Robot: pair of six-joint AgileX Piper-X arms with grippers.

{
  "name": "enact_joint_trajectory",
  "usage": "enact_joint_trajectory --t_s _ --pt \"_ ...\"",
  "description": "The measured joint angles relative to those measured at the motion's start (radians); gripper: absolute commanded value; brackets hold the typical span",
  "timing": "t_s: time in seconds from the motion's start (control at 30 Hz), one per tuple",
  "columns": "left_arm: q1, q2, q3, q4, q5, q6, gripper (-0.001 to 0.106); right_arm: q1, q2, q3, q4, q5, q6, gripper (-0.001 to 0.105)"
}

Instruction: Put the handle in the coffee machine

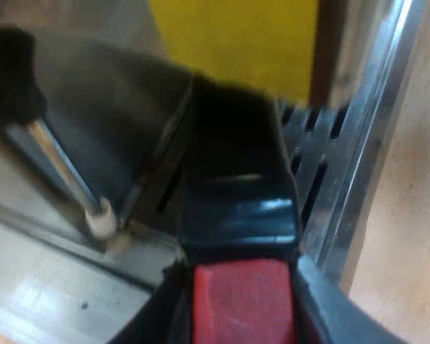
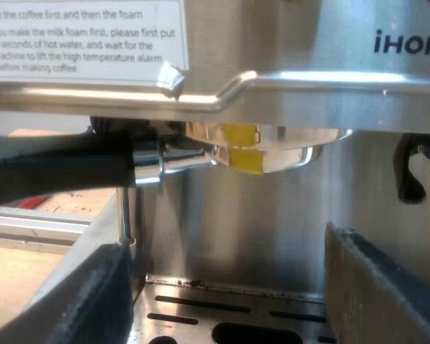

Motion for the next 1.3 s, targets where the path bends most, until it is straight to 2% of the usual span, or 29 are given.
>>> enact_joint_trajectory --t_s 0.53,0.73,0.83,0.9,0.97,1.3 --pt "0.012 -0.002 -0.001 0.035 0.023 0.0 0.0 -0.006 0.0 0.0 0.012 -0.007 0.0 0.059" --pt "0.012 -0.002 -0.004 0.053 0.029 0.0 0.0 -0.077 0.023 0.0 0.083 -0.124 0.0 0.059" --pt "0.012 -0.002 -0.004 0.055 0.029 0.0 0.0 -0.104 0.059 0.0 0.081 -0.157 0.0 0.052" --pt "0.012 -0.002 -0.008 0.059 0.029 0.0 0.0 -0.117 0.083 0.0 0.069 -0.163 0.0 0.045" --pt "0.014 -0.002 -0.008 0.059 0.029 0.0 0.0 -0.122 0.115 0.0 0.028 -0.197 0.0 0.043" --pt "0.014 -0.002 -0.008 0.06 0.031 0.0 0.0 -0.15 0.258 -0.016 -0.227 -0.209 -0.011 0.043"
